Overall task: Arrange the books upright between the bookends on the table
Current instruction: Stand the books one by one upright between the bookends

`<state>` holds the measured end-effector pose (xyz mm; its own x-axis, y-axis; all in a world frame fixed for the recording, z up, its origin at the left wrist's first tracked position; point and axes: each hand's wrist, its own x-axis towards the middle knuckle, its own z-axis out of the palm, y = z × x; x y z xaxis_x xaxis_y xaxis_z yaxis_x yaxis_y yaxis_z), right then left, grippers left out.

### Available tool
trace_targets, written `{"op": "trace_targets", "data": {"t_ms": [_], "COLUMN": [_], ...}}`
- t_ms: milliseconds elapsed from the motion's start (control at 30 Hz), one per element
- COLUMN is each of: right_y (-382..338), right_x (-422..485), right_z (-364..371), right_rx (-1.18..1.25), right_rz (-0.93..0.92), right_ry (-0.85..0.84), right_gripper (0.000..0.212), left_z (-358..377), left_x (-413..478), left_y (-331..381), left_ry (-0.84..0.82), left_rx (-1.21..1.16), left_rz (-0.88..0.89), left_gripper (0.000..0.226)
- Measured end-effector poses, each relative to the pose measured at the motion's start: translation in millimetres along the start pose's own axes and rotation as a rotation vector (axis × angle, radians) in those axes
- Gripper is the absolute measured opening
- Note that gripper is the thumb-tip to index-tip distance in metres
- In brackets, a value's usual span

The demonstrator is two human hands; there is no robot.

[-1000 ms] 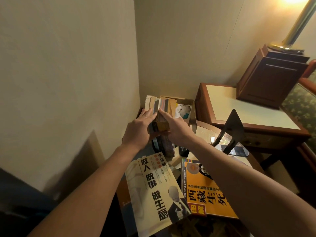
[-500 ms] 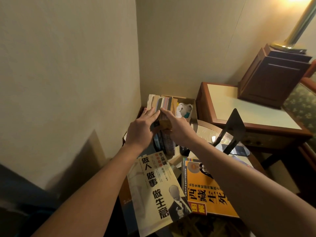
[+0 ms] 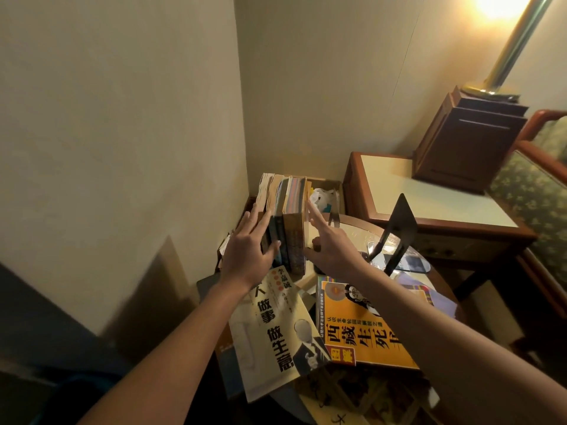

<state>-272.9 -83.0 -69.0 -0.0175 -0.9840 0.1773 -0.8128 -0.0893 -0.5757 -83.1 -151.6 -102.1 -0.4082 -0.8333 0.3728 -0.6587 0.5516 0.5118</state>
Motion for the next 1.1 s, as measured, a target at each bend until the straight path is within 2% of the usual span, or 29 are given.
{"op": "trace_targets", "data": {"t_ms": [200, 433, 567, 800, 933, 1100], "right_y": [-17, -25, -34, -38, -38, -37], "right_x": [-45, -87, -105, -108, -109, -113], "right_z": [0, 30, 46, 52, 52, 51], "right_rx": [0.036, 0.134, 0.121, 0.120, 0.143, 0.288], "right_rz": [0.095, 0.332, 0.362, 0.364, 0.362, 0.465], "right_ry": [-0.087, -0.277, -0.316, -0.320, -0.290, -0.214], "right_gripper": [0.103, 0.096, 0.091, 0.084, 0.077, 0.065], "left_z": [4, 15, 19, 15, 13, 13], "left_x": [-54, -121, -149, -153, -149, -142], "left_y": [1, -4, 6, 11, 14, 22], "left_ry": [-0.069, -0.337, -0.322, -0.354, -0.350, -0.324], "left_rx": [-0.040, 0.087, 0.123, 0.171, 0.071, -0.086], "left_rz": [-0.161, -0.427, -0.542, -0.542, -0.592, -0.582], "left_gripper": [0.075, 0.081, 0.081, 0.083, 0.088, 0.089]}}
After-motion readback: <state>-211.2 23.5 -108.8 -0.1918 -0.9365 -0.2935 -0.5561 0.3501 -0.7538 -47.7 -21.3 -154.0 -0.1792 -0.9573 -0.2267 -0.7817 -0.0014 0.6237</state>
